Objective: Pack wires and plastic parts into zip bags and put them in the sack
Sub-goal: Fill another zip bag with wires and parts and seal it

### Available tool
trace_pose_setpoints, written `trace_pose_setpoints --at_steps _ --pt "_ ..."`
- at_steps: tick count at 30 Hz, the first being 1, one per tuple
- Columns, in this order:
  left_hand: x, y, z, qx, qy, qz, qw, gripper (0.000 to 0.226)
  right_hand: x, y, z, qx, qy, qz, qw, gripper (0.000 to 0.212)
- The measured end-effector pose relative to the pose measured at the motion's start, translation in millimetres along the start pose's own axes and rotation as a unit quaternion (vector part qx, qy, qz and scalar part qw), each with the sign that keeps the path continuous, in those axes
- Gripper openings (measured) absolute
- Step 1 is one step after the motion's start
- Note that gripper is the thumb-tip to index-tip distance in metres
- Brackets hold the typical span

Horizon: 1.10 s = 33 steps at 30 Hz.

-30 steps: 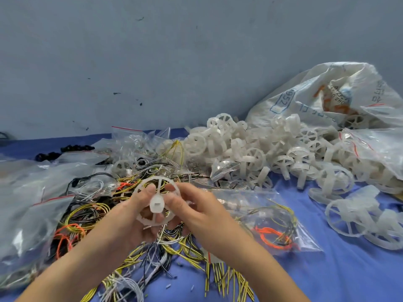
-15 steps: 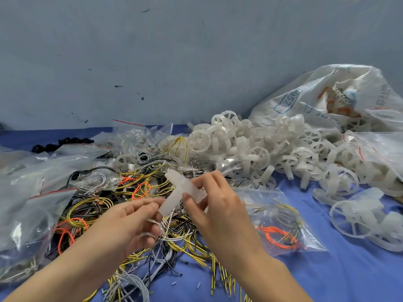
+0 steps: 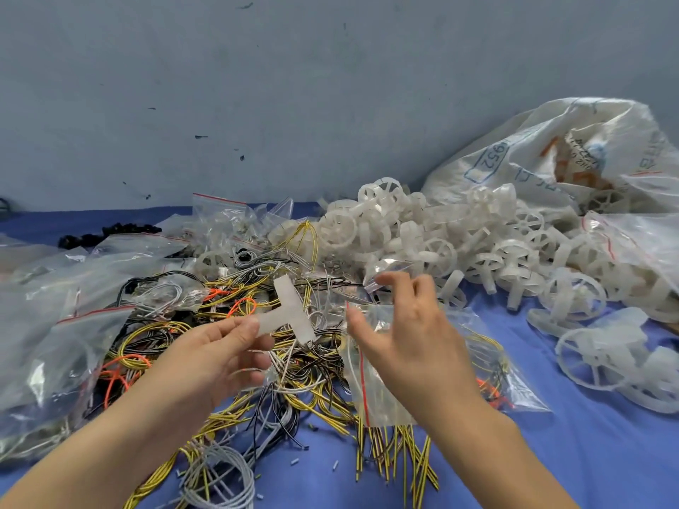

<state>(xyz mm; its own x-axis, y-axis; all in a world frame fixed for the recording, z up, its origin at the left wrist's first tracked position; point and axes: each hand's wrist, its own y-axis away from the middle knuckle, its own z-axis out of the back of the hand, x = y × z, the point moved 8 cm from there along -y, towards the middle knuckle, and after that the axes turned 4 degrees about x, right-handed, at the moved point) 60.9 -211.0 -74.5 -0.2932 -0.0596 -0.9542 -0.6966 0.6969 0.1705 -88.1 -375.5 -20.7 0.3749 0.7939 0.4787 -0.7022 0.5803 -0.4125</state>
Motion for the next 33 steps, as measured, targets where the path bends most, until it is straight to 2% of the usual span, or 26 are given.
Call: trace_pose_setpoints --at_steps 2,4,7,9,12,16,19,23,26,30,33 --pt "7 2 -8 0.024 0.049 0.032 0.998 0.038 -5 7 -16 0.059 0.041 -0.015 0.997 0.056" --pt "14 4 -16 0.043 0.083 0.061 0.994 0.037 -6 12 -25 0.082 0.055 -0.017 0.995 0.049" --pt "25 7 -26 0.056 0.100 0.091 0.989 0.029 -12 8 -22 0.065 0.018 -0.034 0.997 0.024" --pt "29 8 -32 0.061 0.079 0.097 0.990 0.022 -17 6 -16 0.038 -0.022 -0.043 0.998 0.017" --pt "27 8 -42 0.081 -0.007 0.070 0.994 0.020 -17 6 -6 -0.008 -0.075 -0.045 0.996 0.011" --pt "20 7 -55 0.087 -0.140 0.015 0.986 0.019 -9 11 -4 -0.025 -0.120 -0.018 0.992 0.012" --pt "12 4 -60 0.075 -0.236 -0.031 0.968 0.021 -7 17 0 -0.044 -0.142 -0.013 0.989 0.012" --pt "7 3 -64 0.064 -0.362 -0.094 0.925 0.022 -2 22 7 -0.058 -0.138 -0.009 0.989 0.009" --pt "16 2 -72 0.087 -0.323 -0.078 0.939 0.020 15 31 6 -0.062 -0.051 0.031 0.996 0.008" --pt "25 2 -70 0.096 -0.201 0.006 0.975 0.020 30 38 12 -0.085 0.040 0.064 0.993 0.014" --pt "35 6 -77 0.103 -0.128 0.077 0.983 0.026 34 40 13 -0.088 0.061 0.075 0.991 0.018"
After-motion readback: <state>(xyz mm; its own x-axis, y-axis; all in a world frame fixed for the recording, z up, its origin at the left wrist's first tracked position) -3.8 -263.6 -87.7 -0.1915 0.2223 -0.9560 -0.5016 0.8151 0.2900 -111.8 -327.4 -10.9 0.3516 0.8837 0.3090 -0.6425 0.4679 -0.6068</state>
